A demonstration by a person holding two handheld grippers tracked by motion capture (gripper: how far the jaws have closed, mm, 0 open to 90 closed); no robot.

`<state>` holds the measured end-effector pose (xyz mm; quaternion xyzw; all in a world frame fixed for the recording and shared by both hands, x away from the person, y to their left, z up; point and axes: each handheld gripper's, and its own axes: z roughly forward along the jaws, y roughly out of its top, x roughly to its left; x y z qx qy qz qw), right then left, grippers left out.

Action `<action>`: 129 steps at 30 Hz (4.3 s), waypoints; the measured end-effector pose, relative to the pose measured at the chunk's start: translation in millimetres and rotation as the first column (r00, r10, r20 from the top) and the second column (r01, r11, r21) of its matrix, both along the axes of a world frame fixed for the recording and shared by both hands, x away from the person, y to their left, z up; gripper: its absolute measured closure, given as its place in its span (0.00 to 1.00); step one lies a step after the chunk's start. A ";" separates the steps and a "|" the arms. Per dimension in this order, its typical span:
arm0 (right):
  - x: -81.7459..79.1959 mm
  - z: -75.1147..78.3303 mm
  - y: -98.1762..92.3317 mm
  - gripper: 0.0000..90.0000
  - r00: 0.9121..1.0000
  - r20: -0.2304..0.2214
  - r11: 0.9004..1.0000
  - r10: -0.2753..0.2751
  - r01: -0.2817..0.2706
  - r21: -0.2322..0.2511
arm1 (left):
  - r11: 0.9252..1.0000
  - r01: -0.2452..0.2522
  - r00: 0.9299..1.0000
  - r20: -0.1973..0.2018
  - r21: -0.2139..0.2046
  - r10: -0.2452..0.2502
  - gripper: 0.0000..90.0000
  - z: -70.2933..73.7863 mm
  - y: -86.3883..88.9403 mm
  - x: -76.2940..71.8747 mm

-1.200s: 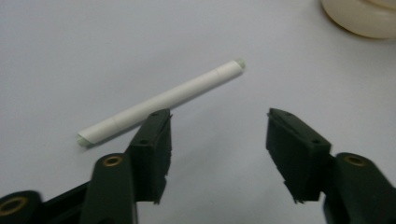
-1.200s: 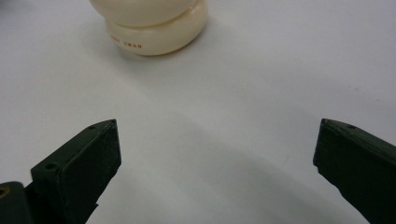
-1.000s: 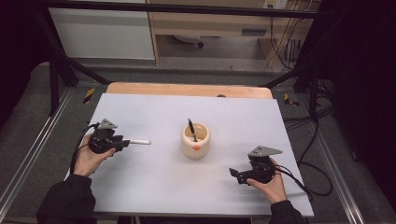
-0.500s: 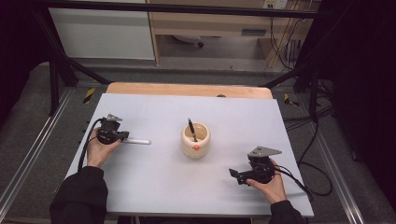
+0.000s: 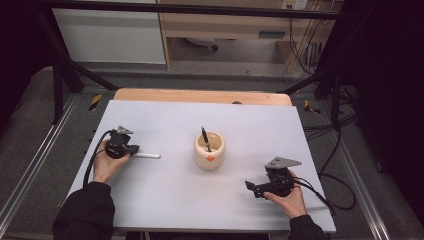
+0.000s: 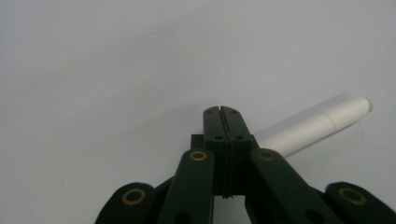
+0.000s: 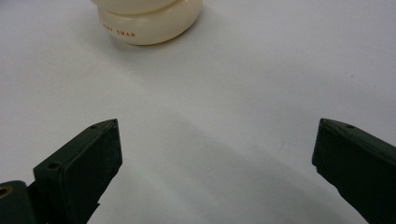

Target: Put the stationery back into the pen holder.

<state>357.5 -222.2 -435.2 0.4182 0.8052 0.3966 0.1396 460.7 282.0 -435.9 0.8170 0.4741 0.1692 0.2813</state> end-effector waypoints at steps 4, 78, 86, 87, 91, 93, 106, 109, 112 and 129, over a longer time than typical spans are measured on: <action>0.1 0.1 -0.2 0.02 1.000 0.001 1.000 0.002 -0.002 0.000 | 1.000 0.020 1.000 0.000 0.000 -0.020 0.99 -1.7 1.8 -6.6; 44.2 -2.0 277.0 0.17 0.892 -0.009 0.892 0.452 -0.452 0.009 | 0.991 0.131 0.991 0.008 -0.041 -0.131 0.99 -0.2 14.4 -74.2; 54.8 -5.3 301.7 0.31 0.865 0.003 0.865 0.502 -0.502 -0.010 | 0.990 0.134 0.991 0.006 -0.043 -0.134 0.99 -0.4 14.7 -73.5; 56.0 -6.3 304.6 0.34 0.858 0.002 0.858 0.514 -0.514 -0.018 | 0.990 0.135 0.991 0.006 -0.044 -0.134 0.99 -0.5 14.8 -73.4; 59.9 -10.0 314.4 0.43 0.835 0.001 0.835 0.550 -0.550 -0.020 | 0.990 0.136 0.991 0.003 -0.042 -0.136 0.99 -0.6 14.9 -73.3; 62.4 -12.4 317.6 0.49 0.832 -0.003 0.832 0.555 -0.555 -0.014 | 0.990 0.136 0.991 0.005 -0.045 -0.136 0.99 -0.5 14.8 -73.5; 68.9 -16.8 329.4 0.76 0.774 -0.020 0.774 0.633 -0.633 -0.008 | 0.989 0.139 0.990 0.005 -0.051 -0.138 0.99 -0.1 15.5 -73.0; 70.2 -19.5 329.5 0.81 0.768 -0.024 0.768 0.641 -0.641 -0.005 | 0.989 0.139 0.990 0.004 -0.050 -0.139 0.99 -0.4 15.7 -72.6; 71.6 -21.0 329.4 0.83 0.761 -0.018 0.761 0.649 -0.649 0.002 | 0.989 0.140 0.990 0.005 -0.051 -0.140 0.99 -0.4 15.9 -72.4; 72.4 -16.5 326.2 0.88 0.730 -0.014 0.730 0.683 -0.683 -0.010 | 0.989 0.119 0.991 0.070 -0.091 -0.113 0.89 12.1 25.5 -76.8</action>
